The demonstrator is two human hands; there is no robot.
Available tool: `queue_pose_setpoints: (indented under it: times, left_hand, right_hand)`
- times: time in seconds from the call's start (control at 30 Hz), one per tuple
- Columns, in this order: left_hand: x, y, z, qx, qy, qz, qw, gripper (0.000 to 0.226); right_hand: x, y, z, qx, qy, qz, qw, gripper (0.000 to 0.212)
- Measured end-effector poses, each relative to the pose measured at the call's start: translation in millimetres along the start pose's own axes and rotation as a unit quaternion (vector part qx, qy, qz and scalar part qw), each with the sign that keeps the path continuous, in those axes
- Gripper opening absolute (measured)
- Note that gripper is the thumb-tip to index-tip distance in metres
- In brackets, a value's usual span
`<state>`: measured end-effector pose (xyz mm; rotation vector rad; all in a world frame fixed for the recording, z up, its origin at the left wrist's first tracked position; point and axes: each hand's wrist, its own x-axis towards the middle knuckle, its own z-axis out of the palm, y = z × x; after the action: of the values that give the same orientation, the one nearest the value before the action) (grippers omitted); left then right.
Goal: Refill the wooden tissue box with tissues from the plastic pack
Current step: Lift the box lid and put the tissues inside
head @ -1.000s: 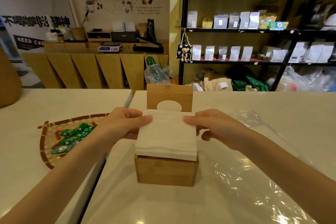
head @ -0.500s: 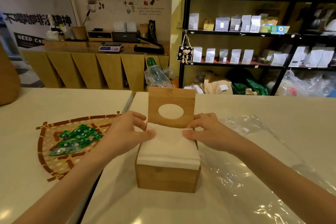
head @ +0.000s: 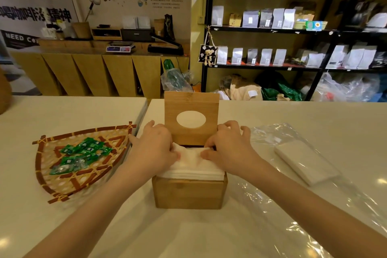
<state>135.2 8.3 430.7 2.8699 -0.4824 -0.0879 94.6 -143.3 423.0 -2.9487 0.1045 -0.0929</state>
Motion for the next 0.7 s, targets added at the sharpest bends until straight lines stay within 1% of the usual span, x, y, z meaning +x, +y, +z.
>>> queue_pose_setpoints:
  times: [0.13, 0.27, 0.33, 0.4, 0.47, 0.57, 0.63, 0.67, 0.7]
  left_hand:
    - [1.2, 0.4, 2.5, 0.004, -0.013, -0.009, 1.0, 0.036]
    - [0.7, 2.1, 7.5, 0.029, -0.047, -0.043, 0.998, 0.03]
    - [1.3, 3.2, 9.2, 0.04, -0.057, -0.053, 0.996, 0.023]
    - [1.6, 6.0, 10.0, 0.065, -0.059, -0.062, 0.994, 0.016]
    - [1.2, 9.4, 10.8, 0.102, -0.055, -0.07, 0.991, 0.022]
    - [-1.0, 11.4, 9.3, 0.149, -0.012, -0.067, 0.987, 0.026]
    - [-4.4, 7.7, 1.3, 0.133, 0.016, -0.047, 0.99, 0.021]
    - [-6.7, 4.9, -4.3, 0.103, 0.009, -0.032, 0.994, 0.019]
    - [-9.1, 1.9, -10.4, 0.066, -0.015, -0.019, 0.998, 0.018]
  right_hand:
    - [0.0, -3.4, 2.8, -0.022, -0.008, 0.025, 0.999, 0.029]
    - [-3.0, -3.0, 1.8, -0.034, 0.01, 0.026, 0.999, 0.023]
    - [-4.8, -0.3, -0.7, -0.022, 0.003, 0.021, 1.0, 0.021]
    - [-4.8, 2.6, -4.0, 0.006, -0.021, 0.019, 1.0, 0.024]
    - [-3.0, 3.5, -7.7, 0.048, -0.049, 0.018, 0.997, 0.028]
    - [-0.2, 2.2, -14.5, 0.097, -0.105, 0.007, 0.99, 0.029]
    - [-0.4, 3.5, -19.4, 0.1, -0.128, 0.007, 0.987, 0.029]
    - [-0.8, 4.5, -21.4, 0.086, -0.125, 0.008, 0.988, 0.029]
    - [-2.0, 5.0, -23.8, 0.062, -0.11, 0.01, 0.992, 0.029]
